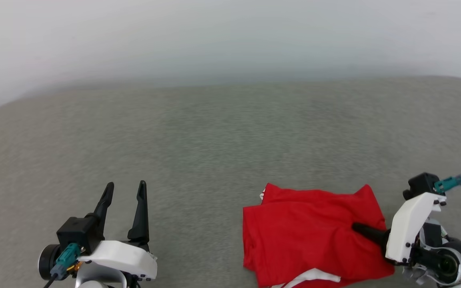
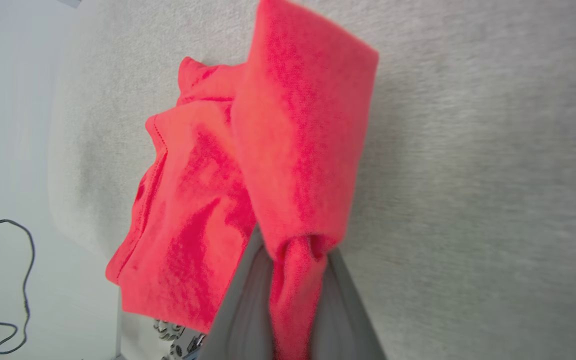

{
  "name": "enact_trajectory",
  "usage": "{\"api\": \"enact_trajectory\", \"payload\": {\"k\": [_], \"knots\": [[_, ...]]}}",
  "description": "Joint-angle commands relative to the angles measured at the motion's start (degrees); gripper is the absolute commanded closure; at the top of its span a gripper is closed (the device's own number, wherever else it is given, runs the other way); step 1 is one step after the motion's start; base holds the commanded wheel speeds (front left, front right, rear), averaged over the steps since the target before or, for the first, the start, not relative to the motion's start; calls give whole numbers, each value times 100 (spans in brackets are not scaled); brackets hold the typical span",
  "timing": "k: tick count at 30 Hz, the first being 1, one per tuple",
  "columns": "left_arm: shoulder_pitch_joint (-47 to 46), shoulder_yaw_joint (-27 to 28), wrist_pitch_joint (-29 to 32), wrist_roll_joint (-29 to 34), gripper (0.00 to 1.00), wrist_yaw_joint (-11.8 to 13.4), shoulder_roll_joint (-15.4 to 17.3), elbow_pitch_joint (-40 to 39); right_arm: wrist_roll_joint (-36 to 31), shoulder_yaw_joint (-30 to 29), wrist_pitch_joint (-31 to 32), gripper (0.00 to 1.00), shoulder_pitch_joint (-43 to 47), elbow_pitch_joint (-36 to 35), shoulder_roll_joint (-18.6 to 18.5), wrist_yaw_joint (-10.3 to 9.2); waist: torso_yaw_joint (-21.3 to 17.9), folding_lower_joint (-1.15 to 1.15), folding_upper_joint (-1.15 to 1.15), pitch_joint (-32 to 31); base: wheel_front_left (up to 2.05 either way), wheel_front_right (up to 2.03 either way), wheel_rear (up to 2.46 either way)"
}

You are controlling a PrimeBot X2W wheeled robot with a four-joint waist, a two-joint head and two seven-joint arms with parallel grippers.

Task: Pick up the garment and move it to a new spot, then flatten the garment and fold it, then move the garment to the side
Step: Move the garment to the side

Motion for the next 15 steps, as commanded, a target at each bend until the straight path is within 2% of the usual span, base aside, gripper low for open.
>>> {"api": "enact_trajectory", "payload": {"k": [1, 3, 5, 8, 9, 10, 15], "knots": [[0, 12, -9, 16, 0, 18, -2, -56, -128, 62, -70, 100, -150, -45, -97, -3, -551, 0, 0, 17, 0, 0, 0], [-22, 18, -14, 36, 0, 23, -1, -83, -232, 90, -115, 100, -201, -62, -159, -3, -696, 0, 0, 59, 0, 0, 0], [-98, 32, -20, 73, 0, 25, 36, -153, -418, 178, -189, 100, -341, -55, -272, -3, -1015, 0, 0, 202, 0, 0, 0], [-239, 45, 8, 178, 0, 33, 131, -296, -606, 272, -378, 100, -665, 36, -316, -3, -1526, 0, 0, 523, 0, 0, 0], [-399, 44, 83, 237, 0, 27, 207, -419, -760, 386, -507, 100, -927, 160, -425, -3, -1842, 0, 0, 800, 0, 0, 0], [-399, 44, 83, 237, 0, 27, 207, -419, -760, 386, -507, 100, -927, 160, -425, -3, -1842, 0, 0, 800, 0, 0, 0], [-937, 15, 406, 499, 0, -9, 512, -776, -1006, 514, -1019, 100, -1580, 596, -558, -3, -2371, 0, 0, 1597, 0, 0, 0]]}}
